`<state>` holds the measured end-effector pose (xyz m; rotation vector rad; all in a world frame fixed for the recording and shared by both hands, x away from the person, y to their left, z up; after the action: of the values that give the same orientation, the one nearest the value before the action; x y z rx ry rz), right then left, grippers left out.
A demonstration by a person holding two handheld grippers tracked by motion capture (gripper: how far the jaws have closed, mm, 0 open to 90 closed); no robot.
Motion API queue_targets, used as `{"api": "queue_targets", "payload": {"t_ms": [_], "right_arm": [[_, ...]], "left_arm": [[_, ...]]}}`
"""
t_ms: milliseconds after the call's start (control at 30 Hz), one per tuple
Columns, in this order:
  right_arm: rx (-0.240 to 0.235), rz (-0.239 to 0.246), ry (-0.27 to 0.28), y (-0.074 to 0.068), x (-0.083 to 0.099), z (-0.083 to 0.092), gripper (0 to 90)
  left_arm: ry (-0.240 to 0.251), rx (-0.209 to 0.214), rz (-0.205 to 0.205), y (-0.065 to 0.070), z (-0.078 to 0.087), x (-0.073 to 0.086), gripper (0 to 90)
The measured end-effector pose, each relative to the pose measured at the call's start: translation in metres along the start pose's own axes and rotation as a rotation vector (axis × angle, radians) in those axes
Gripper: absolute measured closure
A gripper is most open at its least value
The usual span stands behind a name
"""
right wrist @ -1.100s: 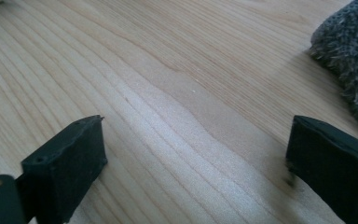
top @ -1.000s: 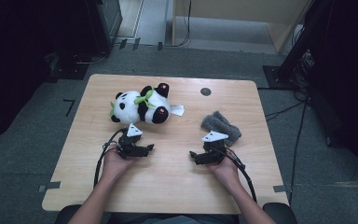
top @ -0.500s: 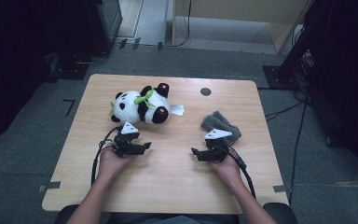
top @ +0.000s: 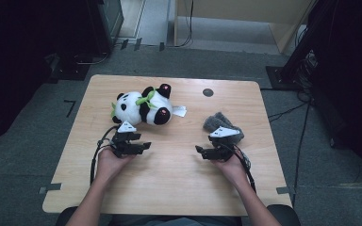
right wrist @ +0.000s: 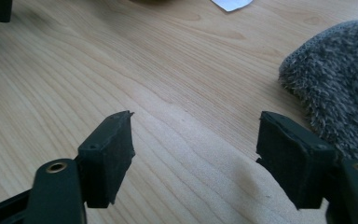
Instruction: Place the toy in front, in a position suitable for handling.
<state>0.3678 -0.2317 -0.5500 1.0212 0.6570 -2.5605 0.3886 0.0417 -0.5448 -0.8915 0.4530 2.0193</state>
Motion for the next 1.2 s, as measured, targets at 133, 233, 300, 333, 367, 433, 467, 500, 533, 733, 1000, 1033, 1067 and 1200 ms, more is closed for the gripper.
{"api": "queue_targets", "payload": {"t_ms": [133, 233, 300, 333, 367, 433, 467, 500, 533, 733, 1000, 1033, 1067, 1200], "right_arm": [[-0.026, -0.013, -0.047, 0.002, -0.005, 0.003, 29.9], [-0.027, -0.014, -0.034, 0.004, -0.007, 0.005, 31.3], [-0.027, -0.015, -0.032, 0.006, -0.008, 0.007, 32.1], [-0.024, -0.011, -0.025, 0.006, -0.009, 0.008, 32.7], [-0.025, -0.009, -0.021, 0.006, -0.01, 0.009, 33.0], [-0.022, -0.004, -0.016, 0.007, -0.011, 0.01, 33.3], [-0.017, 0.001, -0.007, 0.007, -0.013, 0.012, 33.8], [-0.017, 0.001, -0.007, 0.007, -0.013, 0.012, 33.8], [-0.018, -0.003, -0.023, 0.009, -0.015, 0.013, 33.5], [-0.013, -0.016, -0.014, 0.013, -0.019, 0.015, 34.5], [-0.005, -0.026, 0.006, 0.02, -0.025, 0.02, 36.0], [-0.005, -0.026, 0.006, 0.02, -0.025, 0.02, 36.0], [-0.004, -0.027, 0.012, 0.021, -0.026, 0.021, 36.4], [0.003, -0.037, 0.009, 0.025, -0.026, 0.022, 36.5]], "left_arm": [[0.003, -0.009, -0.018, -0.002, 0.003, -0.001, 36.2], [0.006, -0.009, -0.015, -0.003, 0.005, -0.002, 36.7], [0.007, -0.014, -0.021, -0.005, 0.007, -0.002, 37.3], [0.013, -0.014, -0.024, -0.006, 0.009, -0.003, 37.5], [0.013, -0.014, -0.024, -0.006, 0.009, -0.003, 38.1], [0.019, -0.012, -0.024, -0.006, 0.011, -0.004, 38.7], [0.014, -0.016, -0.017, -0.008, 0.012, -0.003, 39.5], [0.014, -0.016, -0.017, -0.008, 0.012, -0.003, 39.6], [0.011, -0.024, -0.021, -0.01, 0.014, -0.003, 39.8], [0.018, -0.034, -0.015, -0.018, 0.023, -0.005, 40.7], [0.036, -0.041, 0.002, -0.03, 0.031, -0.006, 38.4], [0.036, -0.041, 0.002, -0.03, 0.031, -0.006, 38.4], [0.043, -0.041, 0.001, -0.033, 0.034, -0.007, 38.0], [0.05, -0.046, 0.002, -0.04, 0.035, -0.009, 36.9]]}}
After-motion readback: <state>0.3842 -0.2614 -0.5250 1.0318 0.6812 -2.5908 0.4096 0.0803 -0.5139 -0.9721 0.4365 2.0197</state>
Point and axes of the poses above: each handheld gripper's, and its own axes: z roughly backward along the jaws, x roughly out of its underside, y roughly to its right, the point moved 8 cm from there along -z, roughly forward along the jaws, and after that the axes turned 15 degrees about -z, right-handed, at the moved point
